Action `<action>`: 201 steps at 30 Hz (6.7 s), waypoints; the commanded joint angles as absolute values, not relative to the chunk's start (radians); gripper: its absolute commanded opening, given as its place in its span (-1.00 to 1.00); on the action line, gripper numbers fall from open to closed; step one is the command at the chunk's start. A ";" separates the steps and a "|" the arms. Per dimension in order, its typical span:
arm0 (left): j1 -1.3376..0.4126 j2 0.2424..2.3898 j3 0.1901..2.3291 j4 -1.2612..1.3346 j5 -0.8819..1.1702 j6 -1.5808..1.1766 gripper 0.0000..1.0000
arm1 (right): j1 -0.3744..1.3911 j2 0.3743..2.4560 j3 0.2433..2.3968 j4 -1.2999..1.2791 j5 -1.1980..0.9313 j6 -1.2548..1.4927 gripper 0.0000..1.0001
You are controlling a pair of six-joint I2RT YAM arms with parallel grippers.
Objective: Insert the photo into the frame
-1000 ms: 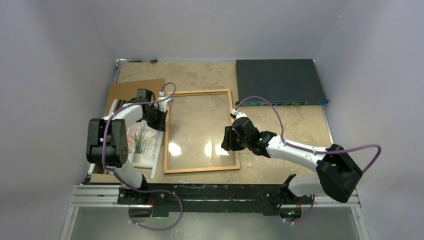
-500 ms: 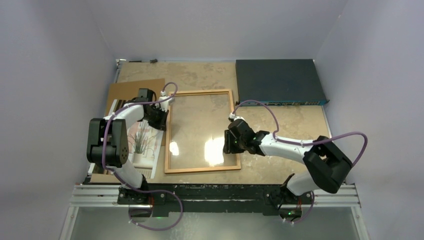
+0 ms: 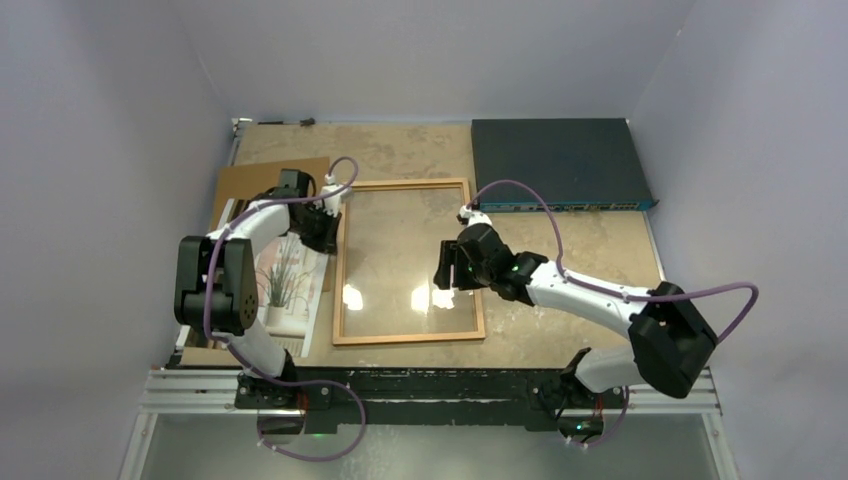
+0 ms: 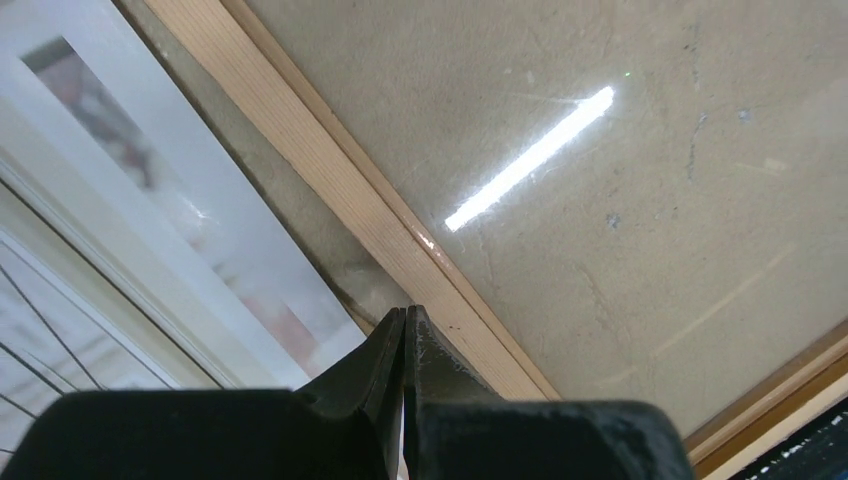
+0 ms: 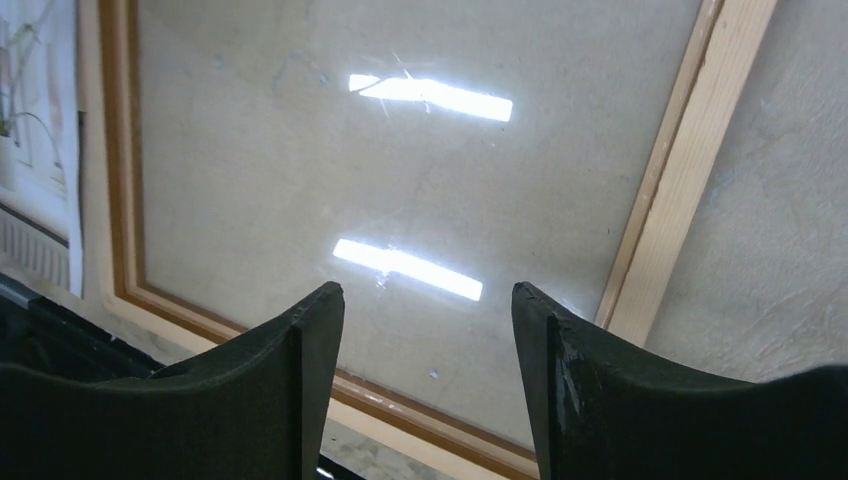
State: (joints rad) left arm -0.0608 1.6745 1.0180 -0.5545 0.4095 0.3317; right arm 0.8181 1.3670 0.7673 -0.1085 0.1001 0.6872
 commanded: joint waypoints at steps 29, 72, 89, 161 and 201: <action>0.519 1.674 1.170 -0.564 -0.099 0.665 -0.82 | 1.037 2.383 2.103 -0.170 -0.012 0.680 0.87; 0.501 1.791 1.046 -0.390 -0.030 0.637 -1.00 | 1.009 2.613 2.277 -0.355 0.172 0.732 0.86; 0.480 1.797 1.010 -0.389 -0.011 0.664 -1.00 | 0.974 2.390 1.948 0.121 -0.109 0.911 0.87; 0.578 1.745 0.841 -0.196 -0.129 0.746 -1.00 | 1.009 2.433 1.911 0.309 -0.224 0.890 0.94; 0.559 1.745 0.812 -0.237 -0.051 0.768 -1.00 | 0.996 2.386 1.781 0.569 -0.344 0.907 0.89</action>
State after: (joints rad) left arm 0.5957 1.7382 0.8543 -0.0864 -0.2268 0.7959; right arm 0.9592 2.4577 1.7538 0.5571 -0.3313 0.9558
